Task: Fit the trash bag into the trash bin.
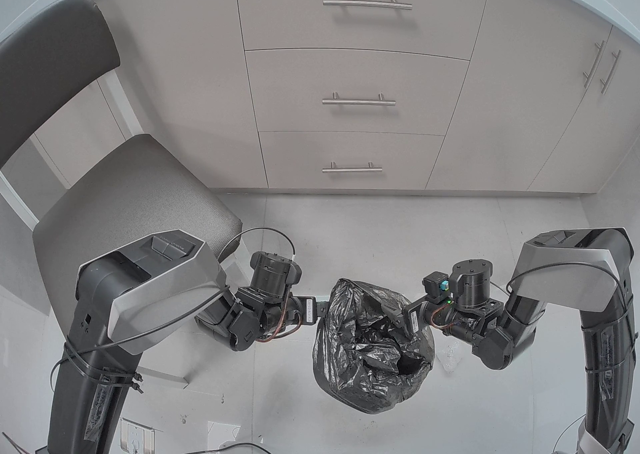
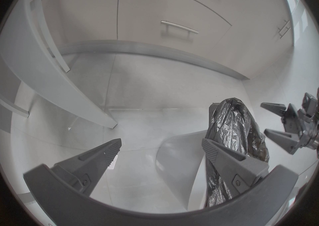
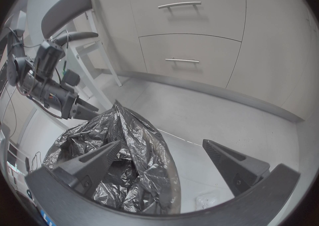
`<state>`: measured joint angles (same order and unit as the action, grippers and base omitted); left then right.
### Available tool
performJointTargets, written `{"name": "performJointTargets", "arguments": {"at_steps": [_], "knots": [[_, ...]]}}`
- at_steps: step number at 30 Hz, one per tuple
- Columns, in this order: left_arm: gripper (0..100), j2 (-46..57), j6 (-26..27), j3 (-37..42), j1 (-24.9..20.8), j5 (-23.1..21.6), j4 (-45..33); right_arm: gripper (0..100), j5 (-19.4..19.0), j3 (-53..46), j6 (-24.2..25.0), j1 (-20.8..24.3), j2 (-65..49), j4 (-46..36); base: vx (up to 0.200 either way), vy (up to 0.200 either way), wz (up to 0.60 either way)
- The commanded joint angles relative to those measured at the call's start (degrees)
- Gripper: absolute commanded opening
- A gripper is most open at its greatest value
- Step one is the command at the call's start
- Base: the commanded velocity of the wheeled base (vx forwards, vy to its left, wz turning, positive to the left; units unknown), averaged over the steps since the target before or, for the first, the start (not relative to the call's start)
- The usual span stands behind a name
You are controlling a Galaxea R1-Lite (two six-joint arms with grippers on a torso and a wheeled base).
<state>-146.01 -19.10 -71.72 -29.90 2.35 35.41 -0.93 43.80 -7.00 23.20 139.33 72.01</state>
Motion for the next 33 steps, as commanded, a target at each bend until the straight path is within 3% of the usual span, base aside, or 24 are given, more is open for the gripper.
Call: {"name": "performJointTargets", "arguments": {"at_steps": [1, 18, 23, 33], "knots": [[100, 1.4, -0.1, 1.7, -1.1, 0.0, 0.7, 100, -0.2, -0.3, -0.4, 0.4, 1.4, -0.2, 0.000, 0.000, 0.00], [100, 1.7, -0.3, 1.5, -0.7, 0.0, 0.9, 100, 0.0, 2.4, -1.2, -0.4, 6.1, -0.3, 0.000, 0.000, 0.00], [100, 4.1, -6.3, 1.3, -0.9, -0.8, 0.2, 100, 0.1, 3.1, -1.2, -0.9, 7.2, -0.3, 0.000, 0.000, 0.00], [100, 6.4, -7.4, 3.1, -2.4, -0.7, 0.7, 100, 0.4, 4.6, -1.2, -1.4, 8.9, -0.3, 0.000, 0.000, 0.00]]}}
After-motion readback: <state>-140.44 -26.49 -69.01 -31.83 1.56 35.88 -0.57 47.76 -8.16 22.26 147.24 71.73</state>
